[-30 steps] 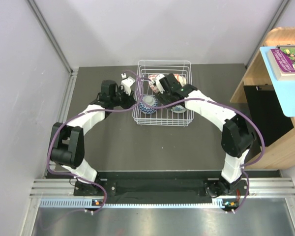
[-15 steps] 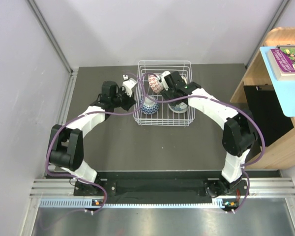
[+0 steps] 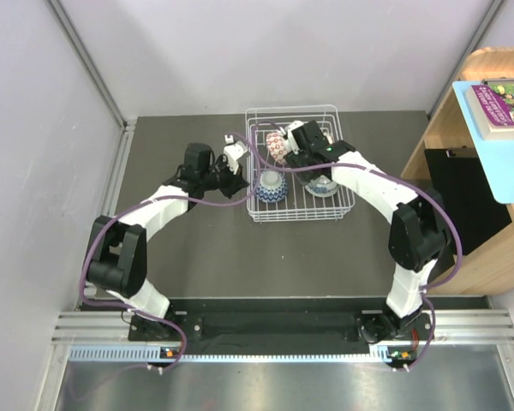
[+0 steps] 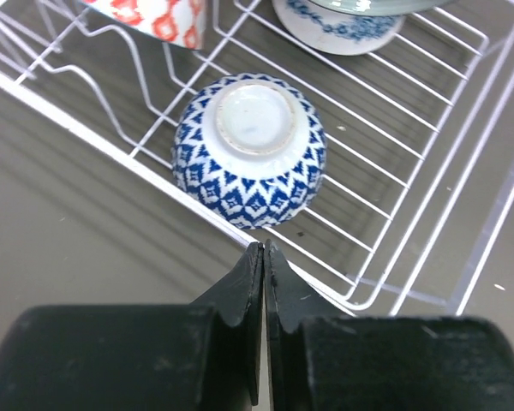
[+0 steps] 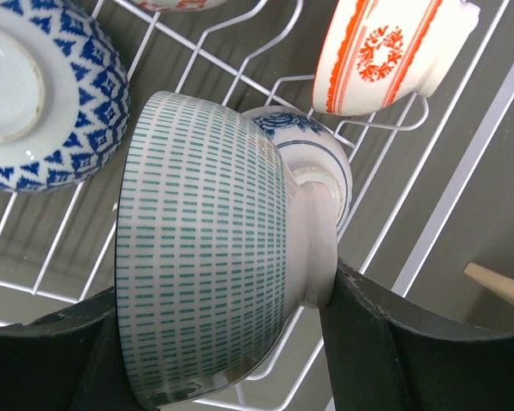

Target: Load the bowls into the dish rack

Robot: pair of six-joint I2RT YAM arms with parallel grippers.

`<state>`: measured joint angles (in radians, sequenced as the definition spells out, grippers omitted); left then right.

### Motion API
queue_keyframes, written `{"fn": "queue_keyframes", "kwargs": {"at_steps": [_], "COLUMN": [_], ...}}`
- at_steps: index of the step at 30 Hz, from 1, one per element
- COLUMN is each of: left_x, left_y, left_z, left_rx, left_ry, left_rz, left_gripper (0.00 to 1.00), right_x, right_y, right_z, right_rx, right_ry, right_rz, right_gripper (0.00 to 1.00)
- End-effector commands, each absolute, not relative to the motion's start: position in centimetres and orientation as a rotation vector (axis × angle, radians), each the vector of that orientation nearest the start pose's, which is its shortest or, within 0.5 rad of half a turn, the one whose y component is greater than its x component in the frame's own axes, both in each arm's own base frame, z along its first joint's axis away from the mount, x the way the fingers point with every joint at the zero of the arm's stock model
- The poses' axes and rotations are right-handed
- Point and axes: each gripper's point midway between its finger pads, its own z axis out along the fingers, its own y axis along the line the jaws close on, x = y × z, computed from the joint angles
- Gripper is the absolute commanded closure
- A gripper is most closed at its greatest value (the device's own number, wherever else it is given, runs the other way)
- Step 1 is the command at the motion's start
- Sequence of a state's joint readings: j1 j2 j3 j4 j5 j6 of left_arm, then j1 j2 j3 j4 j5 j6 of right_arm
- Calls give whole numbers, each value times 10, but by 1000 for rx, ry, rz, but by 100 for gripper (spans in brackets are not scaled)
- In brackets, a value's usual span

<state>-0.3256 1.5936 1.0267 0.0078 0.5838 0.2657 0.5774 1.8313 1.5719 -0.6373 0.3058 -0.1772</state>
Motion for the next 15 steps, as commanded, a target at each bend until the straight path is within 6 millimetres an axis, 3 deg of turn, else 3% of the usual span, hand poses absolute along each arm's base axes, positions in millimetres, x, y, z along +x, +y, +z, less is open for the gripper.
{"fn": "queue_keyframes", "kwargs": {"at_steps": [1,5,6,7,8,10,12,13,15], "left_x": [327,329,335,339,344,357,368,371,376], "left_y": [-244,-246,-240,-237,-234,-217,-200,-194,-180], "left_z": [95,104,108,115,123,141,152,162,170], "left_rx": [1063,1018,983,955,915,845,786,775,751], "left_ry": [2023,2010,2014,2010,2008,1972,1954,1930,1914], "left_rz": [-871,-884,-871,-864,-871,-859,-827,-801,-758], "left_gripper": [97,99,95,74,68,66,53,34,21], "right_x": [432,429,429,426,424,419,415,411,409], "right_y": [191,188,187,187,187,185,185,184,184], "right_z": [220,217,218,215,214,210,205,200,195], "right_rx": [-611,-610,-603,-607,-610,-616,-633,-642,-648], "right_ry": [2160,2177,2177,2186,2192,2203,2222,2244,2249], "right_rz": [-155,-159,-158,-153,-151,-149,-156,-155,-153], "right_gripper": [100,100,100,100,100,100,100,100,100]}}
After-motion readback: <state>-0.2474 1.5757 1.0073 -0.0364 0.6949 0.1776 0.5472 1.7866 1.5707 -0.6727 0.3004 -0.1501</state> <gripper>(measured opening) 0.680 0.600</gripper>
